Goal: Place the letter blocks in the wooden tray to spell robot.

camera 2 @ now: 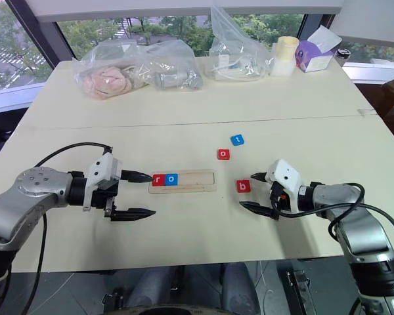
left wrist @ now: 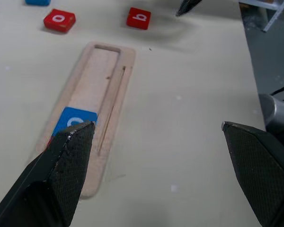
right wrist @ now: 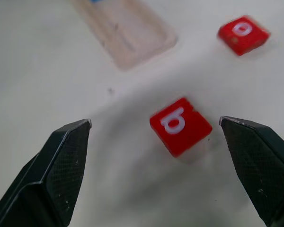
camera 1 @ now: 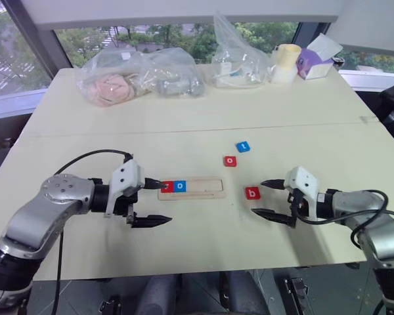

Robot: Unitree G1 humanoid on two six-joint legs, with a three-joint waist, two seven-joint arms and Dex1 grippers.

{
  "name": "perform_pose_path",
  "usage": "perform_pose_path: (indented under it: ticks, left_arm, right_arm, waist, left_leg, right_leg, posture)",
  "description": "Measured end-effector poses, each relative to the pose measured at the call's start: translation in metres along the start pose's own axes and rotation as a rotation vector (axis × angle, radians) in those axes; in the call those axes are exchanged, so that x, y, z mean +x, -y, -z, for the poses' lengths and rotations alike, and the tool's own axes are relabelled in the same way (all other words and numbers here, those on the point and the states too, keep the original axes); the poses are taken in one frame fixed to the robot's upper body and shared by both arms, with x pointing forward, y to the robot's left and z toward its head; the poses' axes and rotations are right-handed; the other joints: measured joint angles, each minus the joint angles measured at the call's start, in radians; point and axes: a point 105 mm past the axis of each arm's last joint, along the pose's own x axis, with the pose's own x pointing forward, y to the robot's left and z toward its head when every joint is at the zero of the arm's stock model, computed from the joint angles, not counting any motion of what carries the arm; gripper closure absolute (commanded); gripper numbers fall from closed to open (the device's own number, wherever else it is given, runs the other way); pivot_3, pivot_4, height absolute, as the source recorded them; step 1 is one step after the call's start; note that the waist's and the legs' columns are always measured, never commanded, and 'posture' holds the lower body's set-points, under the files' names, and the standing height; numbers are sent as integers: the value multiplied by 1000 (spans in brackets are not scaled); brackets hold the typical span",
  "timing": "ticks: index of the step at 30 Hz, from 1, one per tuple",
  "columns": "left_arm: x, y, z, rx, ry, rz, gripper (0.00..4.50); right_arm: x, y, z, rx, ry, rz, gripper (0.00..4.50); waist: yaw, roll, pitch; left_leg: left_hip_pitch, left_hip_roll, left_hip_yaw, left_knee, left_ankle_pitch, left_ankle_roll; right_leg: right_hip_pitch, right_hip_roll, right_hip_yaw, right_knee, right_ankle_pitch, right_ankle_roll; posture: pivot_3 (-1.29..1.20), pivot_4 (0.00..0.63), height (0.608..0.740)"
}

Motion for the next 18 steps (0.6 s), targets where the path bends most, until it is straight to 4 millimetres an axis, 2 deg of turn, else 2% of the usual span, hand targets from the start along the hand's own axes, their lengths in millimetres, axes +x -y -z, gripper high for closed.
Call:
perform_pose_path:
  ticks: [8, 11, 16, 18]
  left_arm:
    - [-3, -5, 11, -27, -11, -37, 0]
    - [-5, -9, 16, -17, -19, -54, 0]
    - [-6, -9, 20, -15, -22, -56, 0]
    - [-6, -7, 25, -28, -33, -57, 0]
  right_arm:
    - [11, 17, 9, -92, -19, -81, 26]
    - [14, 19, 7, -124, -12, -115, 882]
    - [18, 15, 6, -150, 6, -156, 3313]
    - [19, 15, 6, -151, 7, -154, 3363]
  waist:
    - [3, -1, 0]
    - [1, -1, 0]
    - [1, -1, 0]
    - [0, -1, 0]
  left_leg:
    - [0, 0, 1, 2, 0, 0]
    - [0, 0, 1, 2, 0, 0]
    - [1, 0, 2, 2, 0, 0]
    - [1, 0, 2, 3, 0, 0]
  right_leg:
    - [0, 0, 1, 0, 1, -1]
    - [0, 0, 2, 0, 1, -1]
    - [0, 0, 3, 2, 1, 0]
    - [0, 0, 3, 2, 1, 0]
  posture:
    - [0, 150, 740]
    - [0, 150, 740]
    - [0, 150, 740]
    - [0, 150, 740]
